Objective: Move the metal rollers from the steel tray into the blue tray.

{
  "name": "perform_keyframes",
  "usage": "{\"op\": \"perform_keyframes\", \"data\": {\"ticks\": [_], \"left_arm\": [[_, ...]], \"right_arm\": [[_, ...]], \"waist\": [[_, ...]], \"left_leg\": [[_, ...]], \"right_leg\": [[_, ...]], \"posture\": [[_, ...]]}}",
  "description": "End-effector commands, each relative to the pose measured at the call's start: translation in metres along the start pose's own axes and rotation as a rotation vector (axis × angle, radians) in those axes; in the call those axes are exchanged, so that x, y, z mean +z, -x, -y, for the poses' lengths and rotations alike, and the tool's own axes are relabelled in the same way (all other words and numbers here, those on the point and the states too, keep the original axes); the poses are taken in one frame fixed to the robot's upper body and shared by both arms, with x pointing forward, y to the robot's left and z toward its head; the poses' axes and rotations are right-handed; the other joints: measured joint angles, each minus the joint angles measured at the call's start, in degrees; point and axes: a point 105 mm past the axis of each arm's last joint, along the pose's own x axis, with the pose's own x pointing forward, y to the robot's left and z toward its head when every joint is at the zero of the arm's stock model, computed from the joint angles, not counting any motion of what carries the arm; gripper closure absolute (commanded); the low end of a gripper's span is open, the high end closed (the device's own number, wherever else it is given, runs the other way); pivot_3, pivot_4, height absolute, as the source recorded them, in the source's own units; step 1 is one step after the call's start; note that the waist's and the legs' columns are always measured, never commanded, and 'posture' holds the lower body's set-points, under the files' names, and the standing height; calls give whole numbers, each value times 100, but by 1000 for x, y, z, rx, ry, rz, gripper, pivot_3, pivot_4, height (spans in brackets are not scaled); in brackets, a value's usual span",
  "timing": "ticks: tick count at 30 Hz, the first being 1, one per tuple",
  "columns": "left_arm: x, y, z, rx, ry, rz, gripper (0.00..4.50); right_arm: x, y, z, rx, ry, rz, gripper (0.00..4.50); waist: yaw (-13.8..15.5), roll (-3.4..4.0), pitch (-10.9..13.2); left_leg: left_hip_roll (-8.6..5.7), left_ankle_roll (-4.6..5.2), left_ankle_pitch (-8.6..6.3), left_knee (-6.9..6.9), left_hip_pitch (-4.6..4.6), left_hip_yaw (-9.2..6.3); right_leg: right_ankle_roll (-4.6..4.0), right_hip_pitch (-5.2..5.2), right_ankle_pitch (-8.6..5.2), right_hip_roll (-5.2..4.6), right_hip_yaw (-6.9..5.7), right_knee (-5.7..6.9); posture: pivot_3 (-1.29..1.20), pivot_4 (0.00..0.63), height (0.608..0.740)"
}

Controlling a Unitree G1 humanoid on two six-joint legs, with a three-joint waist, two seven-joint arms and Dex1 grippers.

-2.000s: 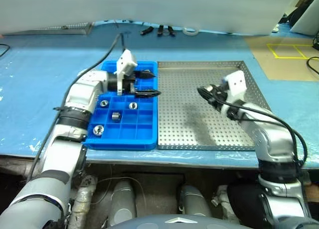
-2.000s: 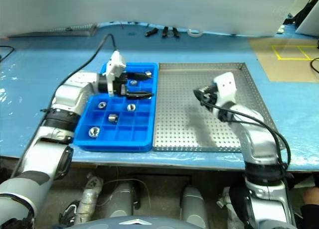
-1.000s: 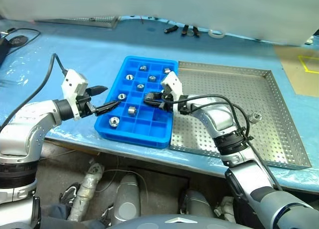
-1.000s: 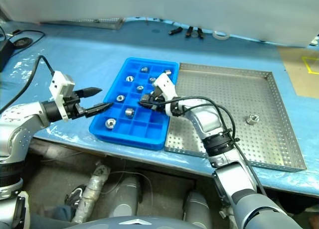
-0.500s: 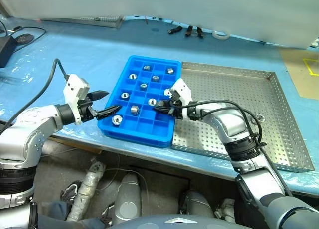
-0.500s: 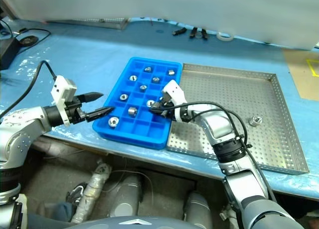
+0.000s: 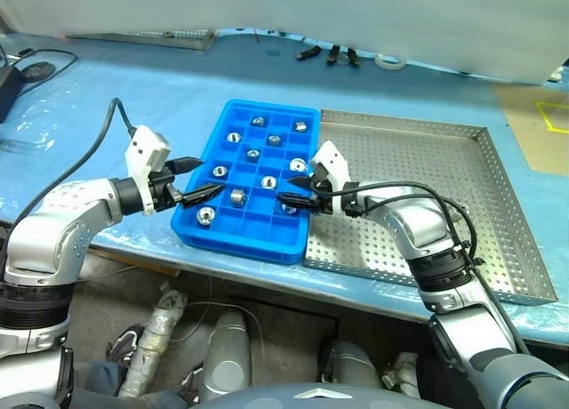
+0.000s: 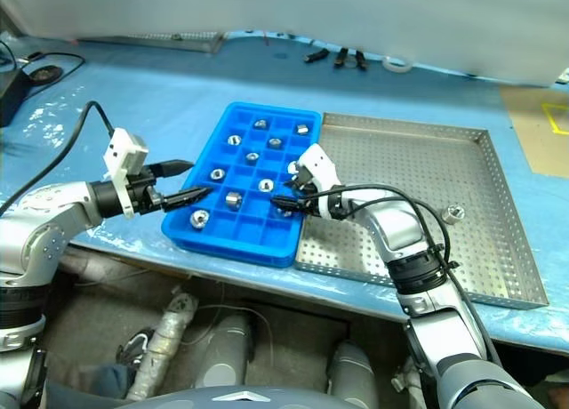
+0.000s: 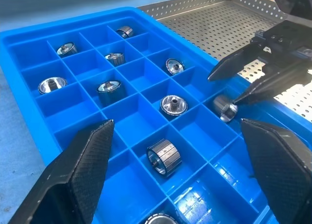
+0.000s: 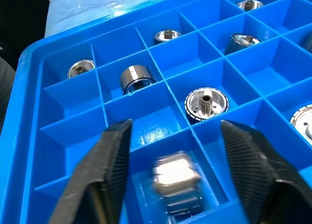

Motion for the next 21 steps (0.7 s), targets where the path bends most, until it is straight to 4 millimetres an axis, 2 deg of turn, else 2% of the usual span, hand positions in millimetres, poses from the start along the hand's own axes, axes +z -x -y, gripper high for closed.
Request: {"op": "perform_keyframes", "data": {"ticks": [1,6,10,16,19,21], "left_arm": [[11,1,-1,-4,-42,30,172],[14,-3,-3,-26,-52,39,172],[17,-17,-4,-77,-59,50,172],[33,-63,-1,-226,-97,87,172],[42,-88,8,-318,-122,106,172],[47,-103,16,-375,-137,119,172]], "right_arm": [[15,3,3,-27,52,45,1339],[22,10,12,-76,68,74,1339],[30,29,30,-179,57,118,1339],[36,77,66,-459,58,181,1339],[33,106,86,-638,45,187,1339],[31,121,92,-722,38,191,1339]], "waist": [[0,0,0],[-6,0,0],[-23,0,0],[-136,-2,-1],[-319,-3,-2],[-415,-3,-2]], "left_leg": [[0,0,0,1,0,0],[0,0,0,2,0,0],[-3,0,0,11,-1,0],[-11,-2,2,31,1,2],[-14,-1,2,43,1,4],[-15,0,2,43,4,9]], "right_leg": [[0,0,0,0,0,0],[0,1,0,0,0,0],[1,6,1,-1,4,3],[6,15,4,-2,10,19],[14,18,9,-3,19,23],[15,17,10,-3,26,24]], "posture": [[267,150,740],[219,150,740],[104,150,740],[-46,150,740],[-173,150,740],[-194,150,740]]}}
